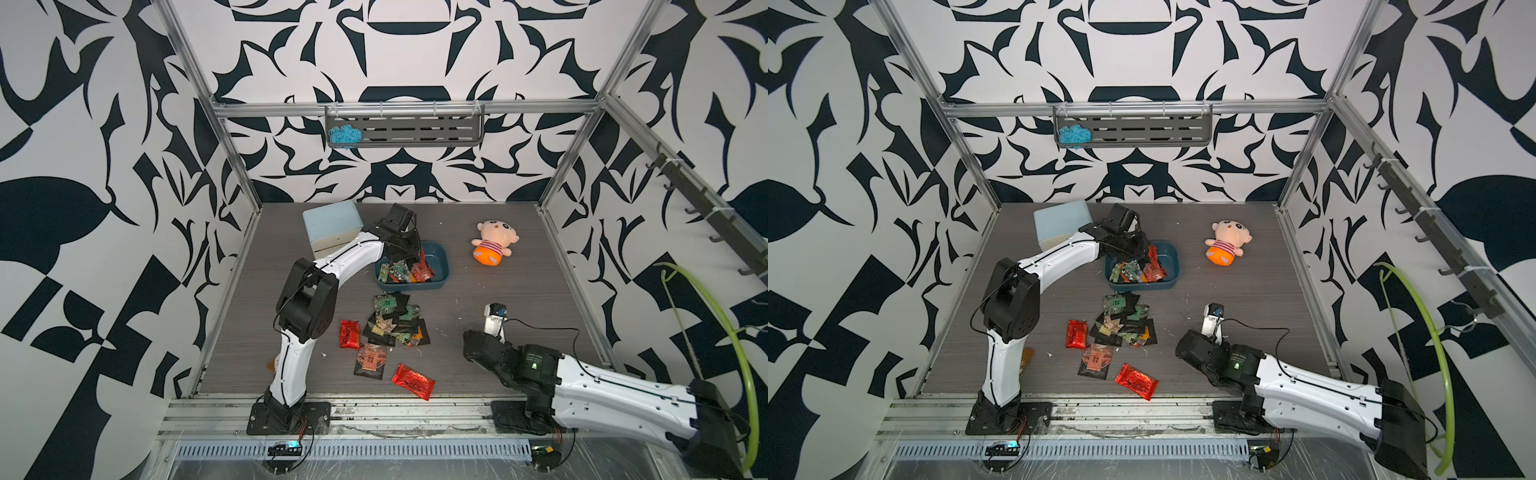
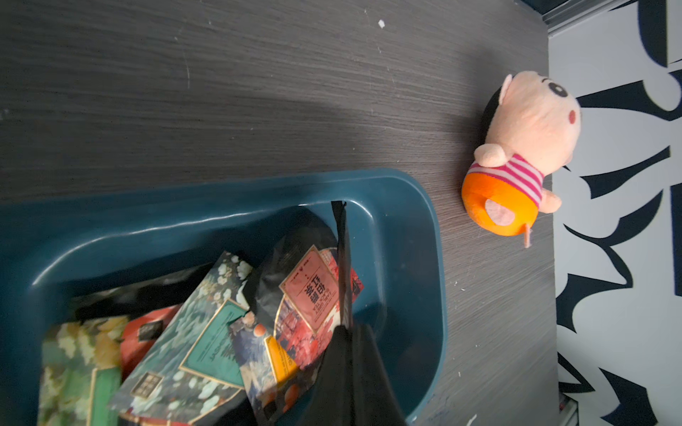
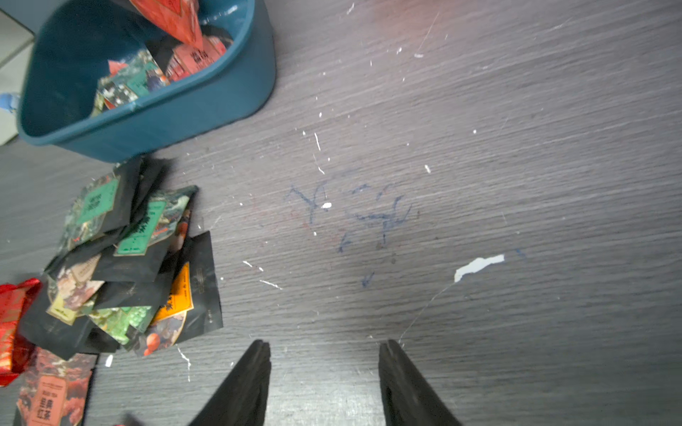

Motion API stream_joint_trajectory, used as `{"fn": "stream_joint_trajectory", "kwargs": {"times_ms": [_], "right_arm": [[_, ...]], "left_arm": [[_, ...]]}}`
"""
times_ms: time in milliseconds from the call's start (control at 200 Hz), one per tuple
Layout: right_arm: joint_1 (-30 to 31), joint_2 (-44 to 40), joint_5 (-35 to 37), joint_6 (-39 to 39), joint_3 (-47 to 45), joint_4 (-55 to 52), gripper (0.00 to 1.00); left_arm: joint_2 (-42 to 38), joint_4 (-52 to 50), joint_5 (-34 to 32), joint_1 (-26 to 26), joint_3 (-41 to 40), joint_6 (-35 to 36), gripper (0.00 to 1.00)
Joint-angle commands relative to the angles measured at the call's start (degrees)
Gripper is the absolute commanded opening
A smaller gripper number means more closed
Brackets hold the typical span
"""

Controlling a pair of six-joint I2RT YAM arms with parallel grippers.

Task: Put the tea bags into the storage box
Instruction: Place the tea bag in the storage box.

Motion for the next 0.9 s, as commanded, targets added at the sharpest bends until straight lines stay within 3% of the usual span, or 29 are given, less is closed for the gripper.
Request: {"fn": "stream_joint_trajectory", "kwargs": {"times_ms": [0,210,555,690,895], "right_arm": [[-0.2,1.3,-2.2,-1.7,2.2,0.3,0.54],[-0.2,3.0,-9.0,-3.8,4.0,0.0,0.55],[0.2,4.4,-24.9,-7.0,7.0,2.5,0.55],[3.5,9.9,-25.6,-12.2,10.7,2.7,0.57],[11.1,21.7,-23.5,-20.2,17.1,3.6,0.68]], "left_arm": [[0.5,-1.7,-1.4,0.3,-1.0,0.5,0.0],[-2.0,-3.7,-4.9,1.4,-4.2,1.0,0.03],[-14.2,-3.3,-14.4,2.2,-13.8,2.1,0.44],[-22.2,-3.0,-13.8,2.2,-21.2,2.1,0.48],[-34.8,-2.8,-11.5,2.1,-35.2,-0.5,0.5]]}}
